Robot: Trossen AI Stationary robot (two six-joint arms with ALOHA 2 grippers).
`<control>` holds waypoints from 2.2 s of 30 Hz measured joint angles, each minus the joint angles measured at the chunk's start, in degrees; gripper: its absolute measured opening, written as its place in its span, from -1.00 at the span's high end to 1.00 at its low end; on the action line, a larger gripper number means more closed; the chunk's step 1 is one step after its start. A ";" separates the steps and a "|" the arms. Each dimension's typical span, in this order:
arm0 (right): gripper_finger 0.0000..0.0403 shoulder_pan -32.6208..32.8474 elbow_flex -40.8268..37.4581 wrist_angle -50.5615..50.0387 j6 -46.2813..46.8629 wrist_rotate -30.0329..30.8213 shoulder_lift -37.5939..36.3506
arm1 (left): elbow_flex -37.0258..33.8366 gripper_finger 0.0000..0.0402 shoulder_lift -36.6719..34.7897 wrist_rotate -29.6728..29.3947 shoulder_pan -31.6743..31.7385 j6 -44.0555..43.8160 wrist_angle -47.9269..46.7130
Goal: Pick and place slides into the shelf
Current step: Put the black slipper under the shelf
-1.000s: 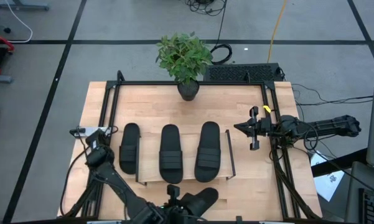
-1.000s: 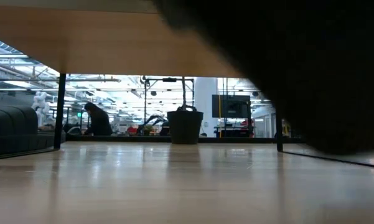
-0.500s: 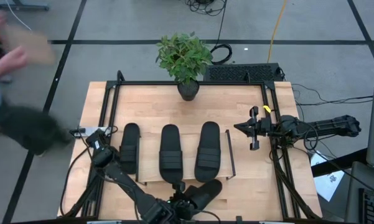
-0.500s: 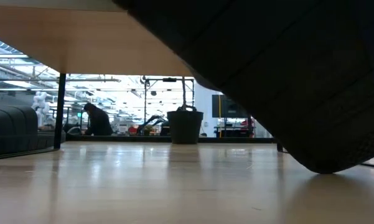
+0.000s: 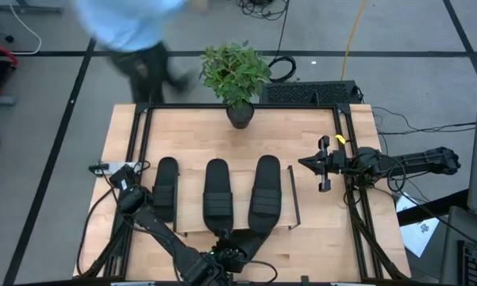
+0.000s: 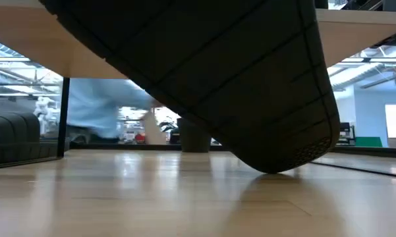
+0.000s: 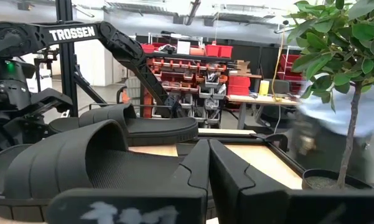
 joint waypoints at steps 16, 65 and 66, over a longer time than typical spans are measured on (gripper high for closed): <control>1.00 0.00 -0.02 -0.06 0.22 0.00 0.02 | 0.00 0.98 2.89 7.04 4.79 8.73 6.19; 1.00 0.02 -0.02 -0.04 0.40 -0.02 0.07 | 0.00 0.34 2.47 14.42 4.28 13.17 10.55; 1.00 0.01 -0.02 -0.04 0.39 -0.02 0.07 | 0.02 0.34 2.45 14.40 4.28 12.89 10.59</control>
